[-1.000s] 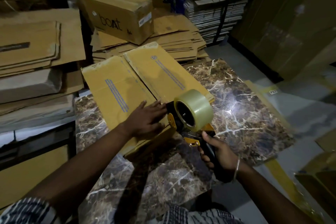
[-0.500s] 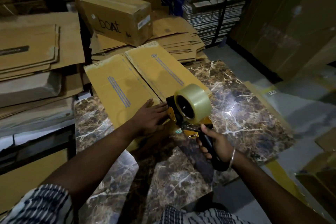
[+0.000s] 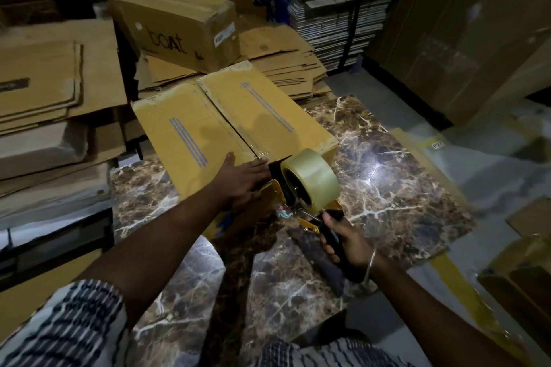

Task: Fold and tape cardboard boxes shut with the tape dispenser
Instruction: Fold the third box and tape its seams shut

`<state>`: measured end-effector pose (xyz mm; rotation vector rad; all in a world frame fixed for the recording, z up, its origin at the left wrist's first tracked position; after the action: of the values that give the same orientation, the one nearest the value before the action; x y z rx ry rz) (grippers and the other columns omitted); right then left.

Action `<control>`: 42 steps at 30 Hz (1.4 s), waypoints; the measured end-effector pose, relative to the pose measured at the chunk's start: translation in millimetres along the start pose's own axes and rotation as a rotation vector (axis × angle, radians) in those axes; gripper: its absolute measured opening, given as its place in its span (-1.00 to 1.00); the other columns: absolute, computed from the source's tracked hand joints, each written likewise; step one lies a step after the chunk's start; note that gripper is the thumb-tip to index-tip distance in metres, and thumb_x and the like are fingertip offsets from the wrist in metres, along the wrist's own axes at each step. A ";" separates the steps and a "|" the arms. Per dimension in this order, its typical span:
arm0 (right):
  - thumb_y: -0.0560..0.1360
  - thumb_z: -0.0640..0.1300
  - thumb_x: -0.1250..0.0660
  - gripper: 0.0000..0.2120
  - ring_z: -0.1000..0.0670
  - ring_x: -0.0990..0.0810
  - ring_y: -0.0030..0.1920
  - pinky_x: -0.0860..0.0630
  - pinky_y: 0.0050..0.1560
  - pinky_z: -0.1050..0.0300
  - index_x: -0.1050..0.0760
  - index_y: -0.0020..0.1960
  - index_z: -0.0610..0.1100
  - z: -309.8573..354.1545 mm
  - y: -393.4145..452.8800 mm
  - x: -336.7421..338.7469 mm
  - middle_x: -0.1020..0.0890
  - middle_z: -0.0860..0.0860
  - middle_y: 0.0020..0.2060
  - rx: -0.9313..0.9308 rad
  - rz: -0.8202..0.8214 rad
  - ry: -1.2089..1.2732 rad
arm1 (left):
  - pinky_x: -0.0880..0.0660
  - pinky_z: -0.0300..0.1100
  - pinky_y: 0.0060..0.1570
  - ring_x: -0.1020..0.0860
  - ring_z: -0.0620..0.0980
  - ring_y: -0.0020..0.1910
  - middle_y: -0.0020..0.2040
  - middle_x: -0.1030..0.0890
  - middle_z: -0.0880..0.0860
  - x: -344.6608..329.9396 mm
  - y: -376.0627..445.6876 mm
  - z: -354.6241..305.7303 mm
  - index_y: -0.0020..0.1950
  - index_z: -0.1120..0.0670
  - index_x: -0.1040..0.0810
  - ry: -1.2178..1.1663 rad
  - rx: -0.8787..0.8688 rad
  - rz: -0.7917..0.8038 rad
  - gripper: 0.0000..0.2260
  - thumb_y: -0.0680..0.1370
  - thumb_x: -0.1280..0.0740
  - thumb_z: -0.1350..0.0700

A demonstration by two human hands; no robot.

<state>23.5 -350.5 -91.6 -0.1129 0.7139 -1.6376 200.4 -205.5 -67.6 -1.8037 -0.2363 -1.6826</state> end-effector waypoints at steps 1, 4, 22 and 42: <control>0.51 0.06 -0.37 -0.74 0.06 -0.25 -0.59 -0.16 -0.63 0.31 -0.48 -0.26 -0.07 0.6 -0.4 -1.0 -0.34 -0.11 -0.42 0.012 0.008 -0.001 | 0.06 0.43 0.41 0.15 -0.18 0.60 0.64 0.09 -0.14 -0.2 0.6 0.9 0.64 -0.12 0.03 0.001 0.001 -0.001 -0.40 0.65 -0.16 -0.10; 0.52 0.02 -0.31 -0.77 0.07 -0.28 -0.59 -0.15 -0.63 0.33 -0.54 -0.28 -0.01 -0.8 -4.5 -0.3 -0.37 -0.08 -0.45 0.030 -0.011 -0.007 | 0.00 0.44 0.38 0.14 -0.17 0.60 0.63 0.14 -0.15 1.3 -0.3 -1.8 0.63 -0.16 0.04 0.003 -0.015 0.000 -0.39 0.64 -0.17 -0.12; 0.48 -0.01 -0.41 -0.81 0.09 -0.32 -0.60 -0.12 -0.61 0.33 -0.51 -0.27 -0.04 -24.9 -25.1 15.2 -0.42 -0.04 -0.46 0.020 -0.042 0.044 | -0.06 0.53 0.27 0.07 -0.15 0.60 0.59 0.20 -0.28 0.6 1.4 0.0 0.58 -0.27 0.26 -0.040 -0.054 -0.059 -0.20 0.38 0.27 -0.53; 0.26 0.07 -0.53 -0.76 0.07 -0.32 -0.61 -0.21 -0.64 0.30 -0.53 -0.26 -0.03 -44.5 -36.3 32.6 -0.40 -0.02 -0.51 0.049 0.014 0.107 | 0.01 0.52 0.27 0.11 -0.20 0.56 0.60 0.15 -0.28 1.6 2.6 1.7 0.61 -0.26 0.19 -0.048 -0.083 -0.135 -0.19 0.40 0.30 -0.54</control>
<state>-35.2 -362.7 -119.2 0.0150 0.7539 -1.6553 203.5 -207.0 -67.0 -1.9287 -0.3204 -1.7664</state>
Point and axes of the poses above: each hand's wrist, its own y-axis towards the middle knuckle, its own x-axis out of the back of the hand, z = x × y, the point moved 9 cm from there along y, towards the middle knuckle
